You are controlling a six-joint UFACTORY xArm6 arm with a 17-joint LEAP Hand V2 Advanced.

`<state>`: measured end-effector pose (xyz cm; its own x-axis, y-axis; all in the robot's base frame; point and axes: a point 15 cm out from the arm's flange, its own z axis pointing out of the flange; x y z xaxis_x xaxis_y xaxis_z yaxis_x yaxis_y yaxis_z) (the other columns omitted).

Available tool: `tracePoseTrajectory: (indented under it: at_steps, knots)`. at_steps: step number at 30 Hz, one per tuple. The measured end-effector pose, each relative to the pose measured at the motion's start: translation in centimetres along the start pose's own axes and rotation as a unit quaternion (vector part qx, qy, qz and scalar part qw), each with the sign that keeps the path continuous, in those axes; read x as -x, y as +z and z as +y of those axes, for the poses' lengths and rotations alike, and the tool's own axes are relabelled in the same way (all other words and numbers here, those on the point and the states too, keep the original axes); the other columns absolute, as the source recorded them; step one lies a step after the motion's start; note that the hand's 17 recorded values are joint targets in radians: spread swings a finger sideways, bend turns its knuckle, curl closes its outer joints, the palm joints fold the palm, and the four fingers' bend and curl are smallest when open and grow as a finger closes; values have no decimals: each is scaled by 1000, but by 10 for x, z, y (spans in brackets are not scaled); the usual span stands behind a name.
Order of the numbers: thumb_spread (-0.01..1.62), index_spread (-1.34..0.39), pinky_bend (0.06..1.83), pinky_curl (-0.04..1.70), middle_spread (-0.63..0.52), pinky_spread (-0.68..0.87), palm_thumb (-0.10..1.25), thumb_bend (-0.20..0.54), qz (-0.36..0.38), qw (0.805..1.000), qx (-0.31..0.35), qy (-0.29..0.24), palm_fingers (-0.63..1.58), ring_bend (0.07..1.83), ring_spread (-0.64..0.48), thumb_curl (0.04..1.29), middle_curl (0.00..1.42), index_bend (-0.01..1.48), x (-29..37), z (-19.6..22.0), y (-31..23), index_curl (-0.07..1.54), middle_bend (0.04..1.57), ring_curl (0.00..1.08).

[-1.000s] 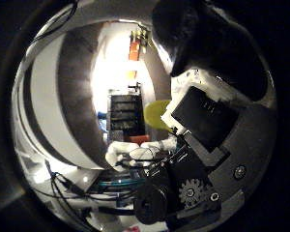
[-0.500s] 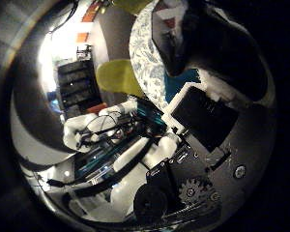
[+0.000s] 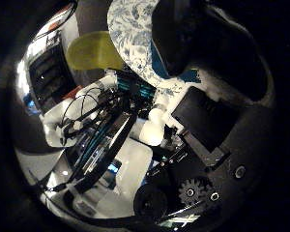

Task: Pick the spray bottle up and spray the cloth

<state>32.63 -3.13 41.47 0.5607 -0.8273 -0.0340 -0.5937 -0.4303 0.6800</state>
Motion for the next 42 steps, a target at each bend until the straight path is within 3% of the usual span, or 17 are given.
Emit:
tracePoseTrajectory:
  at_steps: [13, 25, 36, 42]
  knots:
    - [582, -212, 1077, 1143, -89, -222, 1040, -19, -1, 995, 98, -2, 1196, 1466, -158, 941, 606, 1106, 20, -37, 44, 763, 1363, 577]
    - [590, -215, 1074, 1150, -90, -224, 1042, -19, 2, 994, 105, -6, 1195, 1467, -158, 941, 607, 1096, 26, -42, 53, 771, 1364, 578]
    - [591, -215, 1067, 1152, -89, -226, 1048, -19, -31, 998, 43, -32, 1196, 1466, -158, 936, 604, 1090, 50, -37, 38, 771, 1360, 578]
    - [586, -214, 1069, 1153, -89, -226, 1053, -19, -65, 993, -65, -68, 1198, 1464, -158, 939, 604, 1089, 80, -45, -11, 770, 1362, 578]
